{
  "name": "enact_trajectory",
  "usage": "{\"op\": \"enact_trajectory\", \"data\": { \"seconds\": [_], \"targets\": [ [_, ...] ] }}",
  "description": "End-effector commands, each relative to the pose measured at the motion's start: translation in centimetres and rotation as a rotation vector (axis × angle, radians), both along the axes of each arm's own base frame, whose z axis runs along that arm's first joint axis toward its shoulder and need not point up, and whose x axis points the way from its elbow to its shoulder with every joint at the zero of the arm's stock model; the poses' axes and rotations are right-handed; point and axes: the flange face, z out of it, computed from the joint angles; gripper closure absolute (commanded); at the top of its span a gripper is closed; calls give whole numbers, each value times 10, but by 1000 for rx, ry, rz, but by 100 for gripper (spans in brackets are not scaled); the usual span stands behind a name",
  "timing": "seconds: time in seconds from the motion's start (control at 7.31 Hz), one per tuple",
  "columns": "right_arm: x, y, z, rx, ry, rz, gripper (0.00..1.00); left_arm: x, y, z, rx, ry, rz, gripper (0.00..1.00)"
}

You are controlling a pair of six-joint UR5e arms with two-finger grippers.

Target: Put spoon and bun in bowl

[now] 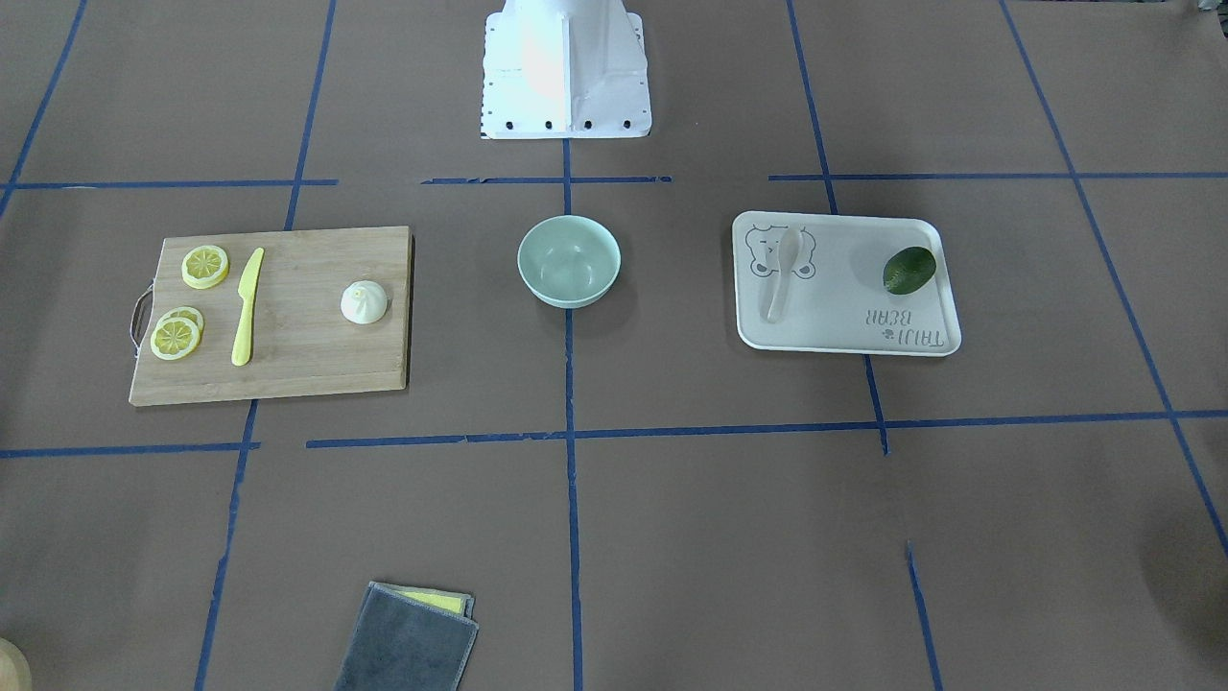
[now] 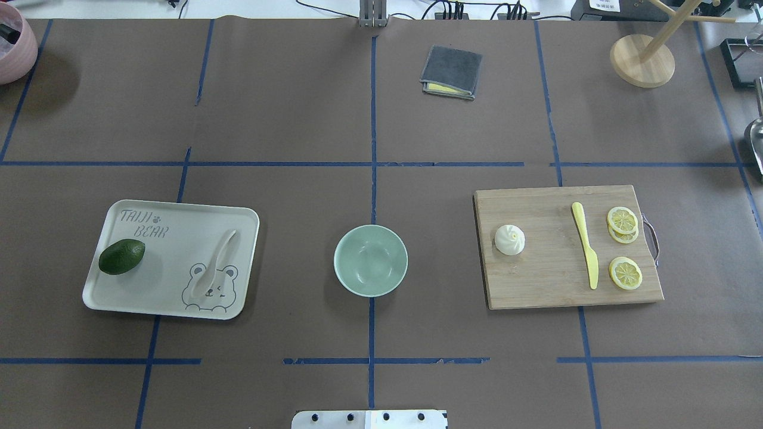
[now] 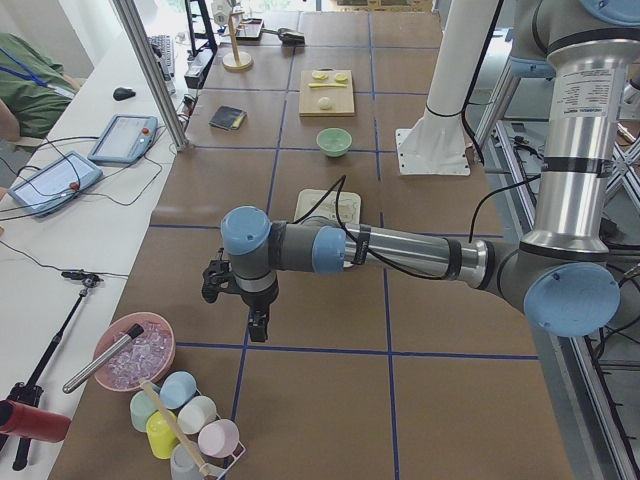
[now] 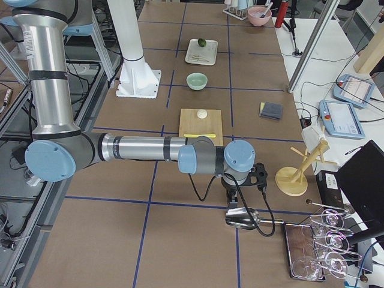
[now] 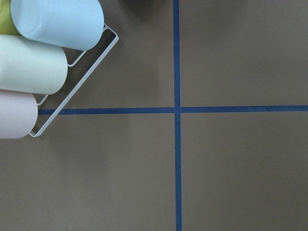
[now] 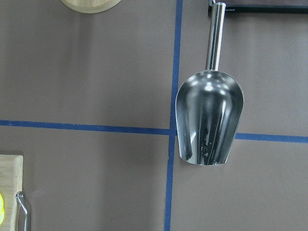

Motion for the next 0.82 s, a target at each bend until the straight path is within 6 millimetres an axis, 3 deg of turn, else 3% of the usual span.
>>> {"op": "enact_trajectory", "data": {
  "seconds": [0.0,0.27,0.41,0.55,0.68],
  "targets": [
    [1,3,3,2,9,0,0,0,-1,-1,3,0,0,0],
    [1,1,0,10,9,0,0,4,-10,-17,51,3,-1,0],
    [1,2,0,8,9,0,0,24,-13,-38,106,5,34,0],
    [0,1,-1,10,8,-1,0,62,-12,-76,111,19,28,0],
    [-3,-4,-6,22,12,-7,0,116,-4,-123,101,45,16,0]
  ]
}}
